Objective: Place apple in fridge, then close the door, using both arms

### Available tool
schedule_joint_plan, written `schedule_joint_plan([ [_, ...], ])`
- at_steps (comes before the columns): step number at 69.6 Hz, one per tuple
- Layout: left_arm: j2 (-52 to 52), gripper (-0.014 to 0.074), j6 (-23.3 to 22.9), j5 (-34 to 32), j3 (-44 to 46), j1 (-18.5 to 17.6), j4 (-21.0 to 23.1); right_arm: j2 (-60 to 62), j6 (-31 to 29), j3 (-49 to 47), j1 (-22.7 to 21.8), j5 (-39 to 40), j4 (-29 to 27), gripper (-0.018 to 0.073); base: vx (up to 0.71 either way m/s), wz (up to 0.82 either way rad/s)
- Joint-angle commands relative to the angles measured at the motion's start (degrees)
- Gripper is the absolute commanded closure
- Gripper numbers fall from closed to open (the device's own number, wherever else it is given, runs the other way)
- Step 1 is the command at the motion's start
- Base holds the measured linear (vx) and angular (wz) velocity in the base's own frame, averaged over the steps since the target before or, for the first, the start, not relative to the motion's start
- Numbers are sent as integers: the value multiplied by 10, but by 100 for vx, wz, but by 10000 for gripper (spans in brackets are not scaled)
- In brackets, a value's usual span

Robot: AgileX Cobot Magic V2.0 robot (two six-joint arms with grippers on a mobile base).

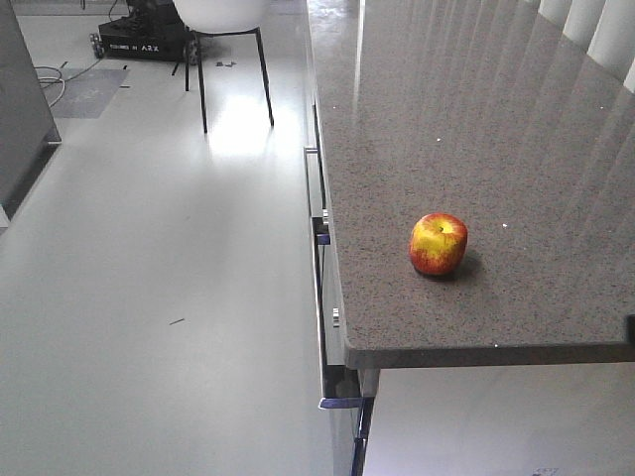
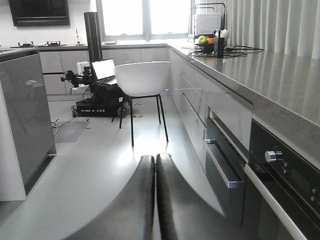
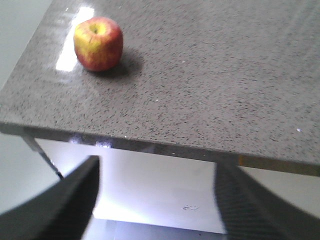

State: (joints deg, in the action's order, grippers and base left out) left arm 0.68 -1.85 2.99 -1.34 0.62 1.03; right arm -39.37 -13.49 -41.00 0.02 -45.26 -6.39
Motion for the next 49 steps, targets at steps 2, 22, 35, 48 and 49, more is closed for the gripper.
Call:
schedule_joint_plan([
  [2, 8, 603, -2, -41, -7, -1, 3, -40, -55, -30, 0, 31, -30, -129, 0, 0],
  [22, 8, 603, -2, -41, -7, -1, 3, -166, -190, -83, 2, 39, -165, -154, 0, 0],
  [35, 8, 603, -2, -41, -7, -1, 3, -261, -227, -146, 2, 39, -187, -146, 0, 0],
  [48, 8, 603, -2, -41, -7, -1, 3, -348, -247, -210, 2, 35, -187, -144, 0, 0],
  [49, 8, 603, -2, -41, -7, -1, 3, -356, -250, -214, 2, 34, -187, -144, 0, 0],
])
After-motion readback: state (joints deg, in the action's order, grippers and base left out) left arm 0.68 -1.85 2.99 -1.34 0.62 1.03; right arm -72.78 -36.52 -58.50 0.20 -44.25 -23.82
